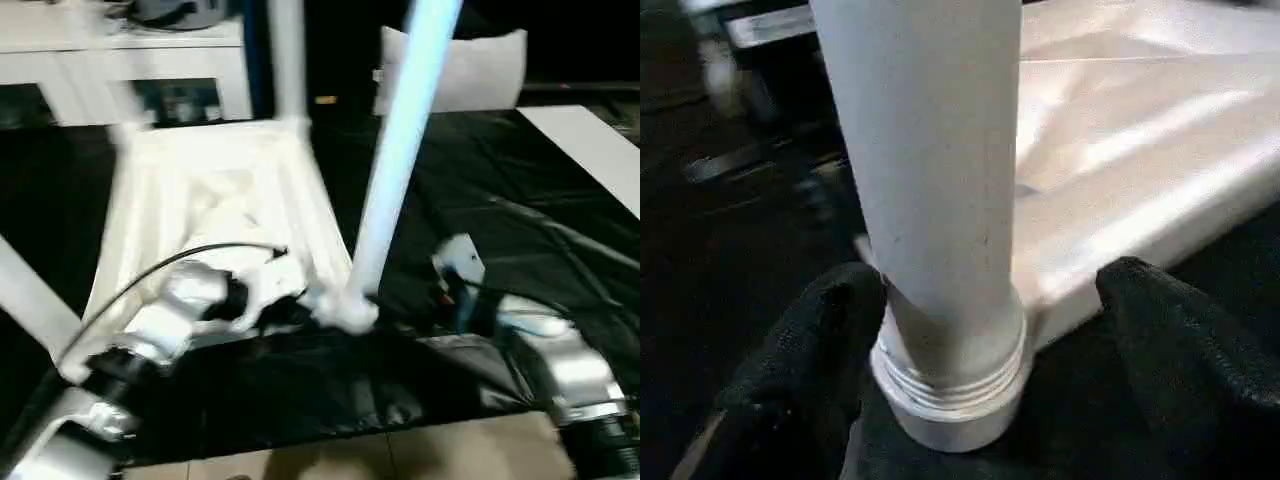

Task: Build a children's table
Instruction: Rotate leg to tighten

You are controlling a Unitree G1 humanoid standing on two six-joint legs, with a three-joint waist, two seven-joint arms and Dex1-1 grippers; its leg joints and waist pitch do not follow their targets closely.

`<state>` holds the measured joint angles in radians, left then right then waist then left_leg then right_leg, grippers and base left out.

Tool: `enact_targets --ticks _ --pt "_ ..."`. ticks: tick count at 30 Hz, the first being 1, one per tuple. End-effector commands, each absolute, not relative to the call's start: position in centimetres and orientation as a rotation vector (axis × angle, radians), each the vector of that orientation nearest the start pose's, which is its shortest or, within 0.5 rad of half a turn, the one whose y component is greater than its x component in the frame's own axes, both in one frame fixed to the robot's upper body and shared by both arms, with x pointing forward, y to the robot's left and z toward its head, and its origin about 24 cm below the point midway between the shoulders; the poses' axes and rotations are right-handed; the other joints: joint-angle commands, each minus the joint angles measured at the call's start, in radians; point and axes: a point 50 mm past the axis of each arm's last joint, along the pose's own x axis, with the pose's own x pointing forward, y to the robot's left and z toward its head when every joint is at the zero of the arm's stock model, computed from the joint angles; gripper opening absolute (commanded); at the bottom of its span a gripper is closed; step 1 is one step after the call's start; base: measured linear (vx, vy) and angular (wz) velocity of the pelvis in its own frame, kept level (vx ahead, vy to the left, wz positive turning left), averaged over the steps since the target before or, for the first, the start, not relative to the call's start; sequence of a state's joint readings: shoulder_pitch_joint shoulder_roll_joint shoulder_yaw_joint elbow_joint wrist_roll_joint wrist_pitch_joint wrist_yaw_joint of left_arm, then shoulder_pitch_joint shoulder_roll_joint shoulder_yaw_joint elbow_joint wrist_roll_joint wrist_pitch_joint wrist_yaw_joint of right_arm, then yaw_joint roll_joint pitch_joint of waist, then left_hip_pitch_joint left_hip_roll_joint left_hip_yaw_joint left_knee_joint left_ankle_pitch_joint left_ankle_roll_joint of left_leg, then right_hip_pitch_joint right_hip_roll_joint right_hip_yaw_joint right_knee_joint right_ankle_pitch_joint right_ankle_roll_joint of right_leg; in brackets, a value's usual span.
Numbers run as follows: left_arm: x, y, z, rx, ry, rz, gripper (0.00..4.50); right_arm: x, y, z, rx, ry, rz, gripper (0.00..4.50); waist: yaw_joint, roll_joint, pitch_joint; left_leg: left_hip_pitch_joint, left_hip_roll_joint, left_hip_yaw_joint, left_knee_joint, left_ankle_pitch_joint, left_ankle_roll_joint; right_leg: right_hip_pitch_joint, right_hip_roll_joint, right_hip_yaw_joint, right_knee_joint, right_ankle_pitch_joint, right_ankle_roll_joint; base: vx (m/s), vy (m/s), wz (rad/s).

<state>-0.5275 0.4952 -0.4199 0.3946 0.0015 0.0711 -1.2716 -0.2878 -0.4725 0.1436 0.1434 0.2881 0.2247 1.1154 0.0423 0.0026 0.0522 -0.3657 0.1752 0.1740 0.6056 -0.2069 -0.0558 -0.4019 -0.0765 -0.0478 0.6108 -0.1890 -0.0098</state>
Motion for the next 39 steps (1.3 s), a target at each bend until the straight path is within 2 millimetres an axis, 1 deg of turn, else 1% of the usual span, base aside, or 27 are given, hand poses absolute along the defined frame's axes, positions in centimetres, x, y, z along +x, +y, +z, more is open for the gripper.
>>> enact_targets --ticks 1,2,3,4,7,8,9,11,12,13,15,16,18,21,25,27,29,30,31,32,33,34,35,36,37,38,39 --pt "28.5 12.7 5.0 0.618 0.486 -1.634 0.0 27.3 -16.2 7.3 -0.135 0.239 1.282 3.53 -0.003 -0.004 -0.062 0.01 0.052 -0.01 -0.073 -0.154 0.075 0.052 -0.062 0.043 -0.067 -0.152 -0.255 0.0 0.0 0.0" --pt "28.5 12.8 5.2 0.635 0.484 -1.675 0.0 27.2 -16.2 7.3 -0.145 0.264 1.345 3.45 -0.003 -0.006 -0.062 0.01 0.054 -0.009 -0.074 -0.152 0.074 0.051 -0.063 0.044 -0.066 -0.148 -0.257 0.0 0.0 0.0" --pt "28.4 12.8 5.4 0.647 0.485 -1.698 0.0 27.1 -16.1 7.3 -0.151 0.273 1.377 3.42 -0.002 -0.005 -0.063 0.01 0.052 -0.01 -0.072 -0.148 0.076 0.052 -0.063 0.043 -0.066 -0.147 -0.262 0.0 0.0 0.0" --pt "28.4 12.8 5.4 0.649 0.485 -1.699 0.0 27.1 -16.1 7.3 -0.151 0.274 1.38 3.33 0.0 -0.008 -0.063 0.01 0.053 -0.008 -0.072 -0.148 0.078 0.052 -0.063 0.043 -0.066 -0.147 -0.262 0.0 0.0 0.0" --pt "28.3 12.7 5.6 0.695 0.476 -1.774 0.0 27.0 -15.7 7.3 -0.157 0.298 1.467 3.07 0.011 -0.009 -0.066 0.009 0.054 -0.007 -0.069 -0.114 0.083 0.054 -0.064 0.042 -0.06 -0.117 -0.267 0.0 0.0 0.0" --pt "28.2 12.5 5.7 0.702 0.473 -1.79 0.0 27.0 -15.6 7.3 -0.159 0.301 1.484 2.99 0.014 -0.012 -0.066 0.01 0.056 -0.007 -0.069 -0.11 0.083 0.052 -0.065 0.042 -0.058 -0.111 -0.27 0.0 0.0 0.0" --pt "28.2 12.4 5.7 0.71 0.468 -1.806 0.0 27.1 -15.4 7.3 -0.16 0.303 1.501 2.88 0.015 -0.01 -0.066 0.009 0.056 -0.008 -0.07 -0.108 0.083 0.053 -0.065 0.041 -0.057 -0.112 -0.271 0.0 0.0 0.0" --pt "28.2 12.1 5.8 0.725 0.458 -1.835 0.0 27.2 -14.9 7.4 -0.161 0.298 1.54 2.66 0.018 -0.008 -0.066 0.011 0.057 -0.007 -0.069 -0.11 0.079 0.052 -0.065 0.041 -0.057 -0.115 -0.271 0.0 0.0 0.0" --pt "28.2 12.1 5.8 0.727 0.456 -1.836 0.0 27.2 -14.8 7.4 -0.159 0.298 1.544 2.6 0.018 -0.014 -0.065 0.01 0.056 -0.006 -0.069 -0.113 0.081 0.052 -0.065 0.041 -0.059 -0.119 -0.271 0.0 0.0 0.0" --pt "28.2 12.0 5.8 0.729 0.454 -1.838 0.0 27.2 -14.8 7.5 -0.157 0.297 1.549 2.54 0.02 -0.012 -0.066 0.01 0.056 -0.006 -0.069 -0.115 0.077 0.052 -0.066 0.042 -0.058 -0.128 -0.268 0.0 0.0 0.0" --pt "28.3 11.9 5.8 0.734 0.452 -1.844 0.0 27.2 -14.5 7.4 -0.143 0.304 1.573 2.32 0.02 -0.013 -0.065 0.01 0.056 -0.007 -0.071 -0.121 0.07 0.052 -0.066 0.041 -0.059 -0.14 -0.264 0.0 0.0 0.0" --pt "28.3 11.9 5.8 0.737 0.451 -1.846 0.0 27.1 -14.4 7.4 -0.137 0.309 1.582 2.32 0.02 -0.013 -0.065 0.01 0.056 -0.007 -0.071 -0.126 0.068 0.051 -0.066 0.041 -0.06 -0.147 -0.264 0.0 0.0 0.0" --pt "28.4 11.9 5.7 0.743 0.453 -1.847 0.0 26.9 -14.3 7.2 -0.122 0.334 1.613 2.07 0.021 -0.014 -0.065 0.011 0.057 -0.008 -0.071 -0.128 0.064 0.052 -0.066 0.041 -0.06 -0.153 -0.261 0.0 0.0 0.0" --pt "28.5 12.2 5.7 0.744 0.456 -1.835 0.0 26.7 -14.3 7.0 -0.102 0.36 1.626 1.99 0.022 -0.014 -0.066 0.01 0.056 -0.007 -0.07 -0.112 0.066 0.052 -0.065 0.041 -0.057 -0.126 -0.264 0.0 0.0 0.0" --pt "28.6 12.4 5.7 0.713 0.465 -1.802 0.0 26.4 -14.5 6.9 -0.057 0.372 1.608 1.94 0.025 -0.012 -0.066 0.011 0.057 -0.007 -0.07 -0.112 0.064 0.052 -0.065 0.041 -0.057 -0.13 -0.263 0.0 0.0 0.0" --pt "28.7 12.6 5.6 0.675 0.467 -1.755 0.0 26.3 -14.4 6.9 -0.014 0.372 1.57 1.93 0.027 -0.013 -0.066 0.012 0.057 -0.006 -0.07 -0.115 0.061 0.052 -0.065 0.042 -0.058 -0.133 -0.263 0.0 0.0 0.0" --pt "29.2 12.5 5.6 0.591 0.477 -1.621 0.0 26.1 -13.5 6.8 0.045 0.348 1.481 1.93 0.03 -0.012 -0.063 0.011 0.057 -0.008 -0.073 -0.118 0.052 0.051 -0.066 0.042 -0.06 -0.151 -0.256 0.0 0.0 0.0" --pt "29.2 12.5 5.6 0.584 0.477 -1.614 0.0 26.1 -13.4 6.8 0.047 0.347 1.474 1.93 0.028 -0.012 -0.061 0.011 0.057 -0.007 -0.075 -0.132 0.045 0.051 -0.067 0.044 -0.062 -0.174 -0.251 0.0 0.0 0.0" --pt "29.4 12.3 5.7 0.529 0.48 -1.548 0.0 26.1 -12.7 6.6 0.045 0.34 1.407 1.93 0.024 -0.015 -0.059 0.013 0.056 -0.007 -0.077 -0.157 0.029 0.049 -0.067 0.044 -0.066 -0.224 -0.238 0.0 0.0 0.0" --pt "29.4 12.0 5.8 0.502 0.479 -1.518 0.0 26.3 -12.1 6.3 0.038 0.343 1.352 1.93 0.018 -0.015 -0.053 0.012 0.05 -0.01 -0.08 -0.202 0.017 0.047 -0.066 0.042 -0.077 -0.319 -0.214 0.0 0.0 0.0" --pt "29.4 12.0 5.8 0.501 0.479 -1.517 0.0 26.3 -12.1 6.3 0.037 0.343 1.351 1.93 0.014 -0.014 -0.05 0.015 0.05 -0.011 -0.082 -0.226 0.007 0.044 -0.067 0.042 -0.083 -0.375 -0.197 0.0 0.0 0.0" --pt "29.5 11.6 5.9 0.464 0.478 -1.47 0.0 26.6 -11.3 6.0 0.05 0.348 1.269 1.93 0.005 -0.014 -0.049 0.015 0.05 -0.016 -0.084 -0.254 -0.012 0.043 -0.067 0.043 -0.085 -0.443 -0.173 0.0 0.0 0.0" --pt "29.6 11.1 6.1 0.429 0.478 -1.423 0.0 27.0 -10.5 5.8 0.073 0.352 1.184 1.93 -0.007 -0.016 -0.047 0.009 0.046 -0.02 -0.087 -0.266 -0.023 0.044 -0.066 0.04 -0.09 -0.495 -0.144 0.0 0.0 0.0" --pt "29.6 10.9 6.1 0.416 0.478 -1.405 0.0 27.2 -10.1 5.7 0.085 0.352 1.151 1.93 -0.017 -0.02 -0.046 0.006 0.044 -0.022 -0.089 -0.269 -0.031 0.043 -0.066 0.038 -0.092 -0.521 -0.132 -0.053 0.002 -0.15" --pt "29.7 10.4 6.2 0.394 0.478 -1.37 0.0 27.5 -9.4 5.6 0.102 0.351 1.097 1.93 -0.031 -0.019 -0.046 0.0 0.039 -0.028 -0.088 -0.282 -0.036 0.047 -0.068 0.03 -0.1 -0.591 -0.097 -0.053 0.002 -0.15" --pt "29.8 9.9 6.3 0.372 0.472 -1.332 0.0 27.7 -8.7 5.4 0.102 0.355 1.039 1.93 -0.044 -0.019 -0.048 0.0 0.039 -0.031 -0.088 -0.289 -0.037 0.043 -0.069 0.029 -0.105 -0.608 -0.084 -0.045 0.011 -0.19" --pt "29.9 9.6 6.4 0.364 0.47 -1.316 0.0 27.8 -8.5 5.4 0.104 0.356 1.013 1.93 -0.05 -0.019 -0.049 -0.001 0.039 -0.032 -0.086 -0.29 -0.035 0.043 -0.069 0.028 -0.106 -0.604 -0.083 0.0 0.0 0.0"
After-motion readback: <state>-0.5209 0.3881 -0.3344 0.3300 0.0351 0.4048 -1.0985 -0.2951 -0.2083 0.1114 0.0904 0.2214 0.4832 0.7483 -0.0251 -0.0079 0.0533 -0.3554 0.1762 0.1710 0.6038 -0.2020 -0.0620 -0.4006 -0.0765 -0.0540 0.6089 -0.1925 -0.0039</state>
